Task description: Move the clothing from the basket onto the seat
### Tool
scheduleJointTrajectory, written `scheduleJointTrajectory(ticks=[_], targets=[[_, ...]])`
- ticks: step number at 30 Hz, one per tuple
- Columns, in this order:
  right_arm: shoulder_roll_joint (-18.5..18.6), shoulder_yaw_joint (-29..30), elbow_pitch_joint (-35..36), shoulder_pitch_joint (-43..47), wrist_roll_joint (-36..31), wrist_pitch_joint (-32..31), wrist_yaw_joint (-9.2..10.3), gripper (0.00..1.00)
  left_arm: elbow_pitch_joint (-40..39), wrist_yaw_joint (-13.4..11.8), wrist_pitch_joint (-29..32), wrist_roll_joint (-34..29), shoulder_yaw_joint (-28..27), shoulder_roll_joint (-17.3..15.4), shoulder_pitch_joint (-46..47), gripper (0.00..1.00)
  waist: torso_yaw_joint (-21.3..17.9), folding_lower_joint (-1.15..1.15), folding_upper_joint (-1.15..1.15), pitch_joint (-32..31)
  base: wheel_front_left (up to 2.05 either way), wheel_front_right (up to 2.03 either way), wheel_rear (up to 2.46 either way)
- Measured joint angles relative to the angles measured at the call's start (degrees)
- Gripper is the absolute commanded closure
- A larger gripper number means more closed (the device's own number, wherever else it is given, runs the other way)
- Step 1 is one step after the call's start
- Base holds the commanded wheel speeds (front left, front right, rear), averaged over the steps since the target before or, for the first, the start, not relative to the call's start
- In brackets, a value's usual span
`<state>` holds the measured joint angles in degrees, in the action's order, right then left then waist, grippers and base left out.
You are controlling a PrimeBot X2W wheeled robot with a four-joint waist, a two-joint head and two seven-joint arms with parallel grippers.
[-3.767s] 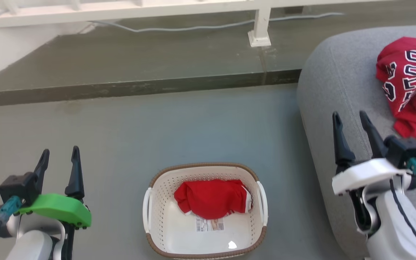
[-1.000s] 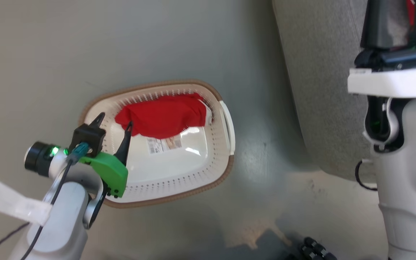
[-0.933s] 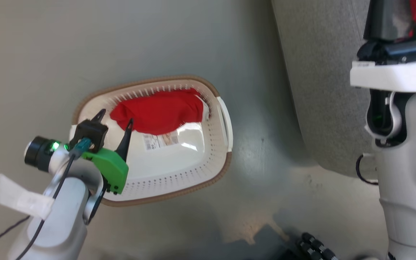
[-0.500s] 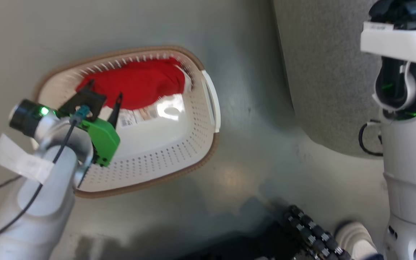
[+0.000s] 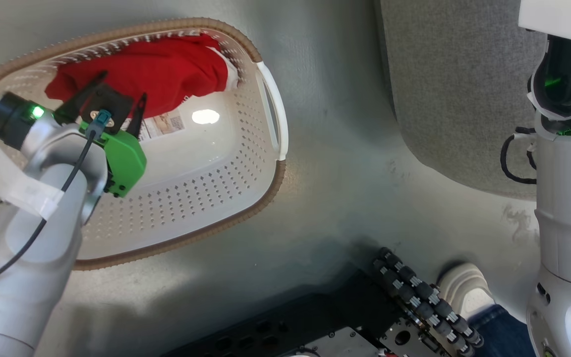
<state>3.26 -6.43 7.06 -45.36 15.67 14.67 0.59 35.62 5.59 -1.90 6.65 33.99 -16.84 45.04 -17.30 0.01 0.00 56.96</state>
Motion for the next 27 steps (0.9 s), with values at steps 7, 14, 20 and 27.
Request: scheduleJointTrajectory(ticks=[7, 14, 20, 27], targets=[[0.00, -1.19, -0.01, -0.30, 1.42, 0.00, 0.22, 0.00, 2.49, 0.05, -0.25, -3.63, 2.27, -1.36, 2.81, 0.00, -0.85, 0.00, 0.00, 1.54, 0.00, 0.00, 0.00], [-0.01, -1.82, -0.04, -0.92, 2.04, 0.00, 0.59, 0.00, 3.87, 0.14, -1.18, -6.73, 3.86, -2.37, 6.19, 0.00, -1.23, 0.00, 0.00, 2.15, 0.00, 0.00, 0.00], [-0.01, -2.50, -0.05, -1.16, 2.58, 0.00, 1.12, 0.00, 6.83, 0.14, -0.66, -8.35, 4.98, -2.55, 6.85, 0.00, -1.67, 0.00, 0.00, 2.52, 0.00, 0.00, 0.00], [-0.01, -2.63, -0.12, -1.17, 2.67, 0.00, 1.63, 0.00, 8.45, 0.21, -0.67, -8.36, 5.52, -1.80, 7.30, 1.00, -2.01, -0.01, 0.00, 2.79, 0.00, 0.00, 0.00]])
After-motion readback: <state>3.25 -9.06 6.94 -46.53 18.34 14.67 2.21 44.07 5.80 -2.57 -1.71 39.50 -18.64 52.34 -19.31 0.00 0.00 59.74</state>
